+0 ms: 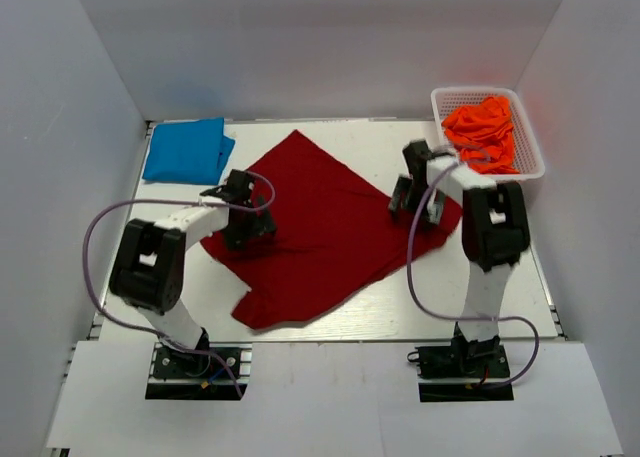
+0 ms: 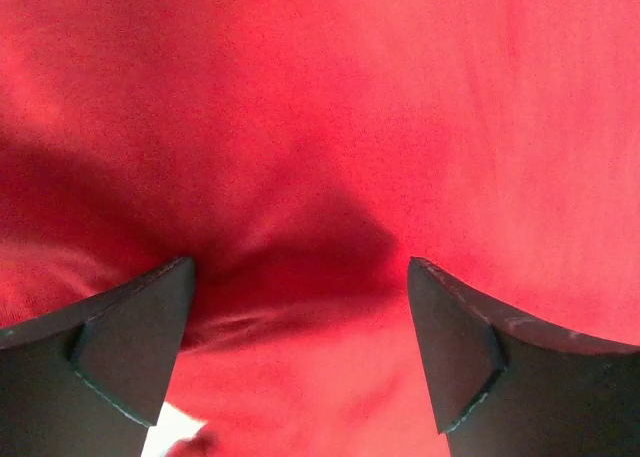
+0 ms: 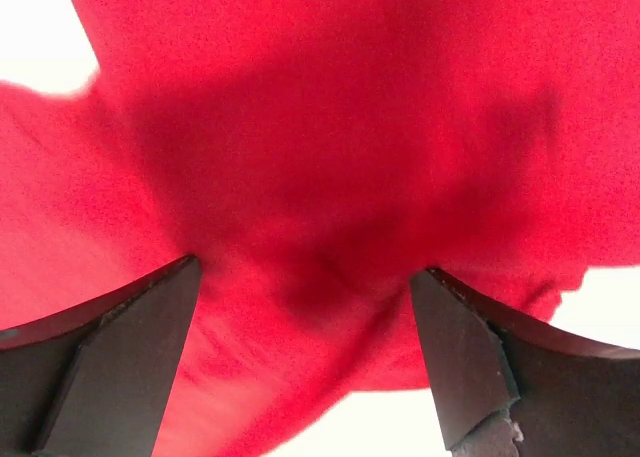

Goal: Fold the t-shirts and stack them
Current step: Flatten out the tshirt

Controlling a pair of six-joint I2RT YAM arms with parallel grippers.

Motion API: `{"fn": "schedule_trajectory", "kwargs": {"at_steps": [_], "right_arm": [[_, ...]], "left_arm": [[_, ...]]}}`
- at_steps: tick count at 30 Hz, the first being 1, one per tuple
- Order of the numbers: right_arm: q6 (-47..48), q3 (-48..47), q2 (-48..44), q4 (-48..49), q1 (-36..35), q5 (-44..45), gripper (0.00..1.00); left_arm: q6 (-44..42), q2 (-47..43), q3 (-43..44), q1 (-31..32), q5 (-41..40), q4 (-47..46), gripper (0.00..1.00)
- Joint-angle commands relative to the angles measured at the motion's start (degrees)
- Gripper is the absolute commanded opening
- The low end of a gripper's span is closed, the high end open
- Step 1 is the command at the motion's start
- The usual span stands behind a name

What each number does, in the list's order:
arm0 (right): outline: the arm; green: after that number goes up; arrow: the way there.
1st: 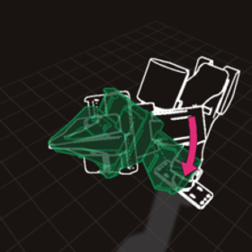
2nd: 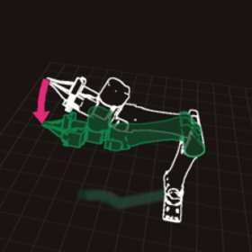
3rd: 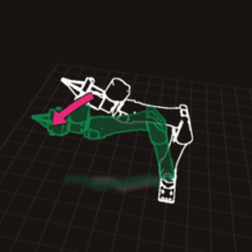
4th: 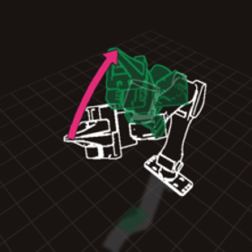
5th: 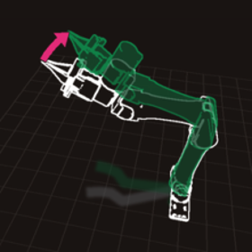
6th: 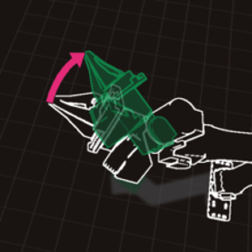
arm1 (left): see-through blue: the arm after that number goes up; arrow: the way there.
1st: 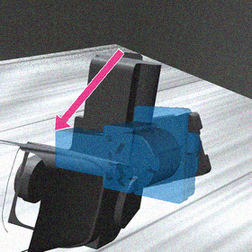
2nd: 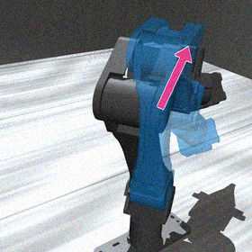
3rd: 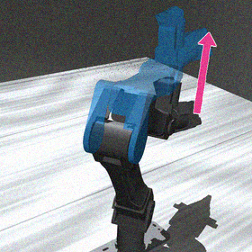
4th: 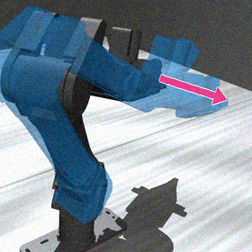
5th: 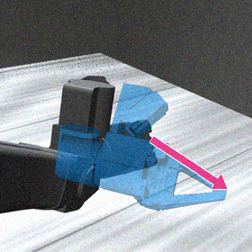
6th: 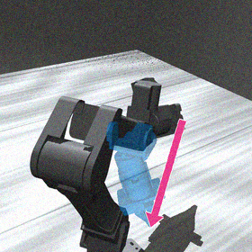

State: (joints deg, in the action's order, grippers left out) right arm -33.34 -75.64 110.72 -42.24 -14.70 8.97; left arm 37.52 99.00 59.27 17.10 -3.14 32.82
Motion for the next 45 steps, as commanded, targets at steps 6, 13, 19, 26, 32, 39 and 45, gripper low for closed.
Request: {"fn": "schedule_trajectory", "kwargs": {"at_steps": [6,13,19,26,32,39,45], "right_arm": [[20.32,-49.67,28.49,2.25,-0.50,-2.63,0.89],[24.72,-33.92,14.55,12.23,-2.26,-3.17,0.90],[22.37,-16.80,-1.46,13.14,-4.46,-3.07,0.90],[15.69,7.73,-16.75,15.17,-7.36,-8.36,0.90],[12.26,23.40,-26.95,18.24,-10.96,-12.30,0.90],[7.35,32.46,-29.94,19.48,-12.98,-15.92,0.90],[-0.04,42.40,-38.01,13.68,-12.81,-14.33,0.90]], "left_arm": [[0.28,-15.40,-12.26,9.70,30.03,15.25,0.99],[-3.76,-13.31,12.23,9.70,9.78,25.53,0.99],[-1.75,-12.09,14.48,8.03,-2.21,24.49,0.99],[3.09,-12.42,10.88,6.36,-6.62,22.91,0.99],[3.09,-18.66,-2.73,6.36,3.21,13.26,0.99],[3.62,-17.53,-15.22,7.07,8.76,2.52,0.99],[3.62,-18.93,-23.03,7.07,11.74,4.62,0.99]]}}
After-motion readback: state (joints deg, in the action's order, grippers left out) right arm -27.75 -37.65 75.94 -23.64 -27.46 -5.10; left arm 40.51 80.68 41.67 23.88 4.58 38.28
